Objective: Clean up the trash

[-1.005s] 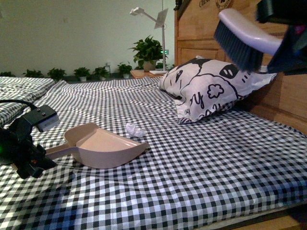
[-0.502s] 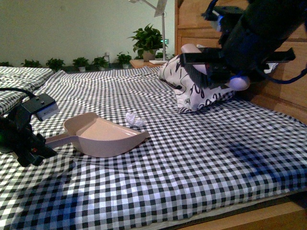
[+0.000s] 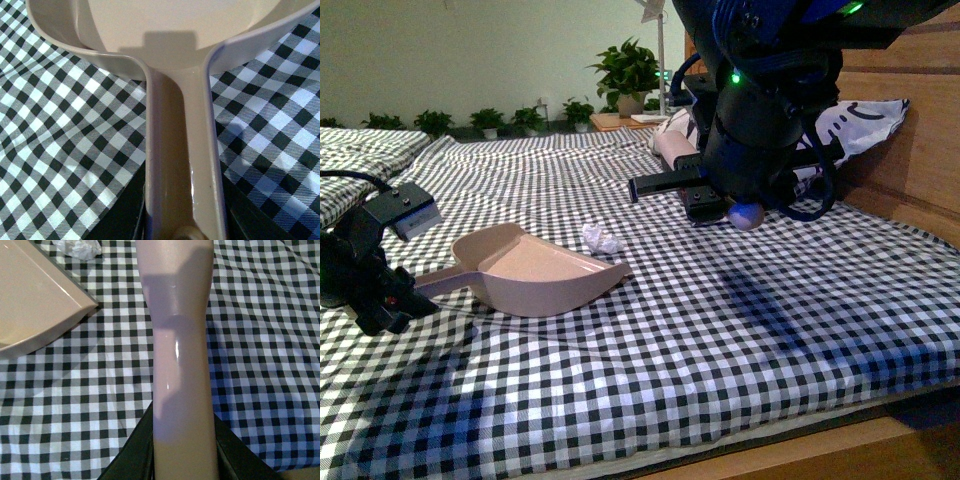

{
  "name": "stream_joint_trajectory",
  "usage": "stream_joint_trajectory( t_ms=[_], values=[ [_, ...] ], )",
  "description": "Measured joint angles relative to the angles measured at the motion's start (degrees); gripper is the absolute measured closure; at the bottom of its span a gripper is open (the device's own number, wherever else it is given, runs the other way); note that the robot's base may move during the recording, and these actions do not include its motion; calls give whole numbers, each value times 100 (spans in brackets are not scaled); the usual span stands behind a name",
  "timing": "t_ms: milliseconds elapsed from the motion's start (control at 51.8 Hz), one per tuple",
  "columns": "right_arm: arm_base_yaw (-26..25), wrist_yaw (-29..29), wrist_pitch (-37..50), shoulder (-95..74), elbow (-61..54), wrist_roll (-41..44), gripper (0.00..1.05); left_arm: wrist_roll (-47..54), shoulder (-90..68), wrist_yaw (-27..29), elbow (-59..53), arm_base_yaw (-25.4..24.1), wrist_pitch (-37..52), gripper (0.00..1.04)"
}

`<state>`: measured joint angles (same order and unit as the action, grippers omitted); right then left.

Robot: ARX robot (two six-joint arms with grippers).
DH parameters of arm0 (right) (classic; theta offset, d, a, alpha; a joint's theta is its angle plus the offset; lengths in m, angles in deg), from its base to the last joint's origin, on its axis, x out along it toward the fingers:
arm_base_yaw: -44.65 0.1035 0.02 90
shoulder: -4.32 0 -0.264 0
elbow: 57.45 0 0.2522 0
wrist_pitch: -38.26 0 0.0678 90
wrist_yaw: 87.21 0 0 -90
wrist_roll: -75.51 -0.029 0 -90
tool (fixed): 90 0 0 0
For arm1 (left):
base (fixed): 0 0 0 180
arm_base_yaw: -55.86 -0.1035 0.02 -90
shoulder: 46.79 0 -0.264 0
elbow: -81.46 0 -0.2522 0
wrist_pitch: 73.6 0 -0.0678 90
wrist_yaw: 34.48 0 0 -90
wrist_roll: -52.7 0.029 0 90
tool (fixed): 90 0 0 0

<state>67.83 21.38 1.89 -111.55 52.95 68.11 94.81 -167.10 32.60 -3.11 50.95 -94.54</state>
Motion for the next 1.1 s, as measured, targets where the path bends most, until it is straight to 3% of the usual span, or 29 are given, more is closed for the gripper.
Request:
stream_joint_trajectory(
  t_ms=[638, 1101],
  values=[
    [505, 492, -120, -1150, 839, 101, 85, 0, 0, 0, 0, 0, 0, 78],
    [544, 940, -632, -1714, 1867, 127, 85, 0, 0, 0, 0, 0, 0, 78]
  ],
)
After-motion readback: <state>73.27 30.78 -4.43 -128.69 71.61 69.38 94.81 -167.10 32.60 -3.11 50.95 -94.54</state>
